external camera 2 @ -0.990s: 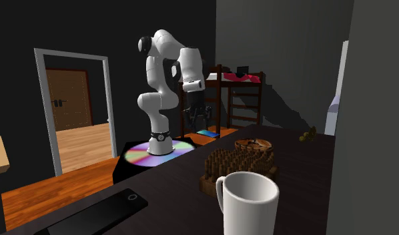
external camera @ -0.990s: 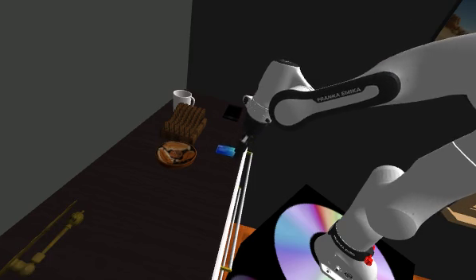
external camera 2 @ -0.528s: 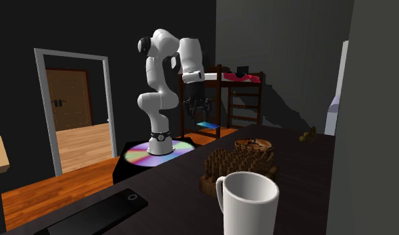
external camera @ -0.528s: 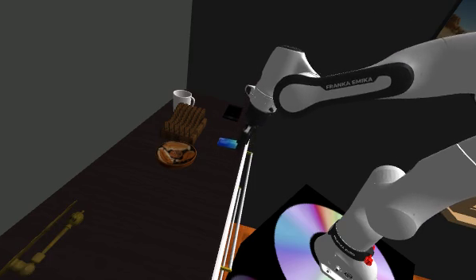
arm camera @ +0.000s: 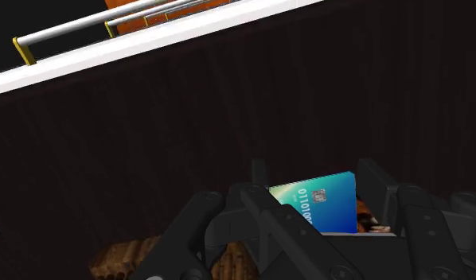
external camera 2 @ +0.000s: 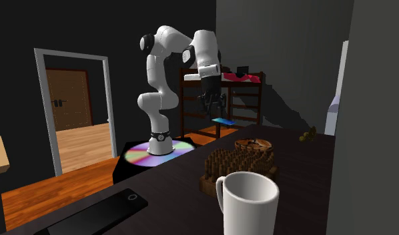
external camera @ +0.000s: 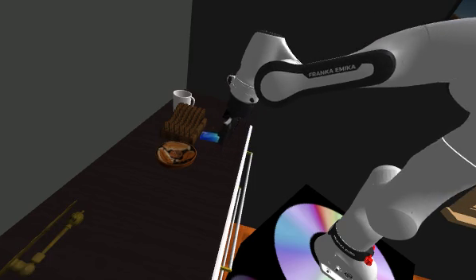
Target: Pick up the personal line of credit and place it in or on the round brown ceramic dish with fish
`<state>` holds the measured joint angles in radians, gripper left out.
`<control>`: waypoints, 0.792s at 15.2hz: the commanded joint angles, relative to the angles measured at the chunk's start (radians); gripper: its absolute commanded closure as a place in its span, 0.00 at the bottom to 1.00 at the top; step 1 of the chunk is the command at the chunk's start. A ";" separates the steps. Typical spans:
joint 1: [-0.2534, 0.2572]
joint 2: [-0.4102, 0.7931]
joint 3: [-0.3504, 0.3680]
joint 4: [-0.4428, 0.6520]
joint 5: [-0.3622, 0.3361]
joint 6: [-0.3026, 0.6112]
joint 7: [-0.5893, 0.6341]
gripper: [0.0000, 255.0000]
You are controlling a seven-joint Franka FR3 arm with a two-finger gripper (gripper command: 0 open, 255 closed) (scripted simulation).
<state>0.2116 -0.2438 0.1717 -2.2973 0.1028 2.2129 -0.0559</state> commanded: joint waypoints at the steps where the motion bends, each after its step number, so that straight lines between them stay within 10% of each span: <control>1: 0.006 0.070 0.022 0.073 -0.015 -0.001 0.039 1.00; 8: 0.042 0.314 0.078 0.366 -0.097 -0.052 0.173 1.00; 12: 0.044 0.330 0.077 0.331 -0.101 -0.001 0.175 1.00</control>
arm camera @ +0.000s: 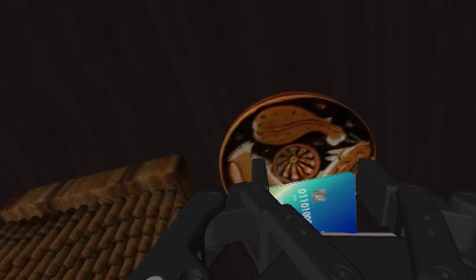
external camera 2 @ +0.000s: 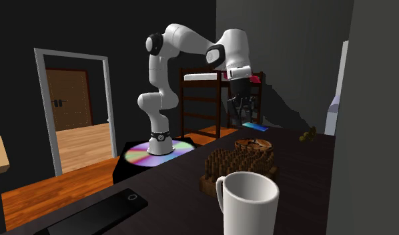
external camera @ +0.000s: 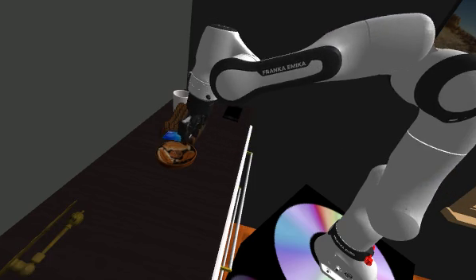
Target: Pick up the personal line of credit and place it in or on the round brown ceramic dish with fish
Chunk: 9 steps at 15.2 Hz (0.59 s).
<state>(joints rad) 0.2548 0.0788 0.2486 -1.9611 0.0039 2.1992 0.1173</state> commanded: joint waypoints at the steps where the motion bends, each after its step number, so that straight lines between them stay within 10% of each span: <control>1: 0.001 0.011 0.000 -0.014 -0.004 0.025 0.003 1.00; 9: 0.004 0.055 -0.001 -0.073 -0.018 0.126 0.011 1.00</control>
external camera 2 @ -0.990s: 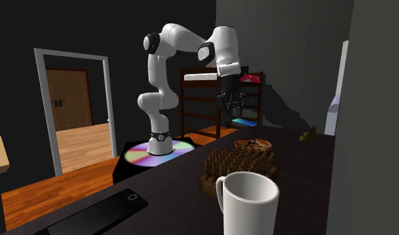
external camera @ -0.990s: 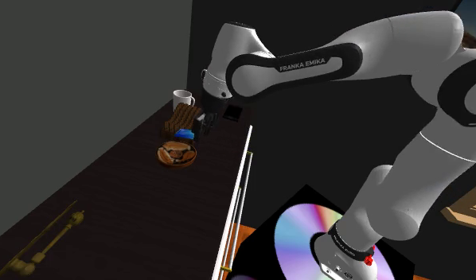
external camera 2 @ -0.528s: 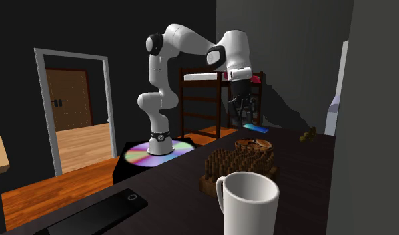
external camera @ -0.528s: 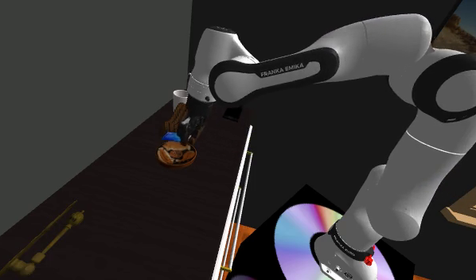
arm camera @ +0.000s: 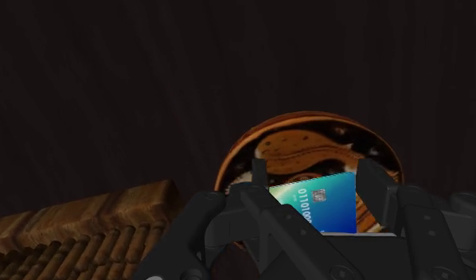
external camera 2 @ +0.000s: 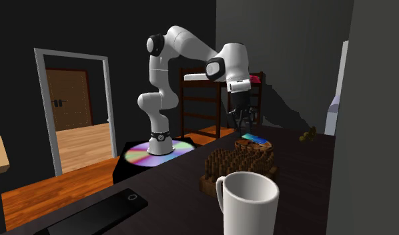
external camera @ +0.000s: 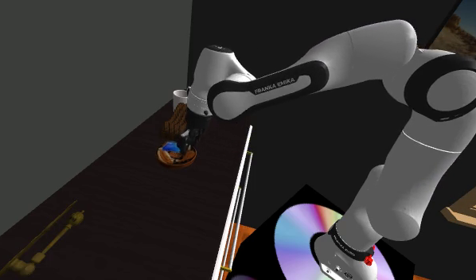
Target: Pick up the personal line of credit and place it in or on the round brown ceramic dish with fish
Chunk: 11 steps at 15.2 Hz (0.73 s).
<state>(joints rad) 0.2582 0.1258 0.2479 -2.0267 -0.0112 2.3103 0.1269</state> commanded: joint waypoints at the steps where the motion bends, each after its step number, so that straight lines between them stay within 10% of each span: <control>1: 0.001 0.014 -0.001 -0.013 -0.005 0.027 0.002 1.00; 10: 0.001 0.023 -0.001 -0.022 -0.008 0.045 0.004 1.00; 11: 0.001 0.024 -0.002 -0.021 -0.008 0.044 0.004 0.00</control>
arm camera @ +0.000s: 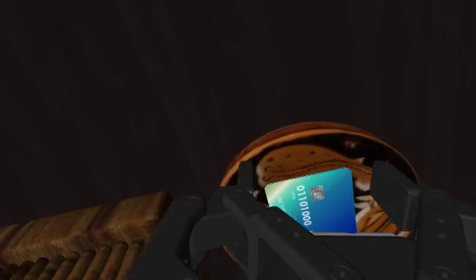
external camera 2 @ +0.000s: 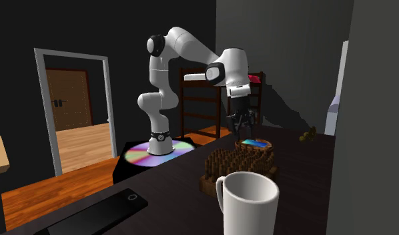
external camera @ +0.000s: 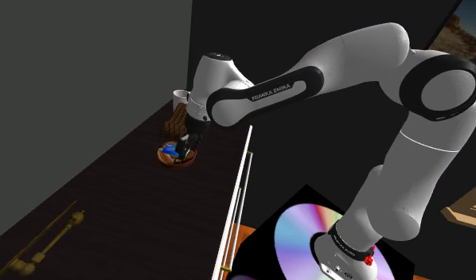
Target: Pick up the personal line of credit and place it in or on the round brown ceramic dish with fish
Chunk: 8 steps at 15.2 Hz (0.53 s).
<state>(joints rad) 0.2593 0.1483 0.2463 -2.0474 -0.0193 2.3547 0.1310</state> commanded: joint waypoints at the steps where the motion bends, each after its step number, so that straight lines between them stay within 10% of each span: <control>1: 0.000 0.001 0.000 0.000 0.000 0.000 0.000 0.00; 8: -0.006 -0.062 0.002 0.024 0.021 -0.086 -0.014 0.00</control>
<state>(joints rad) 0.2557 0.1062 0.2482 -2.0292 -0.0048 2.2951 0.1223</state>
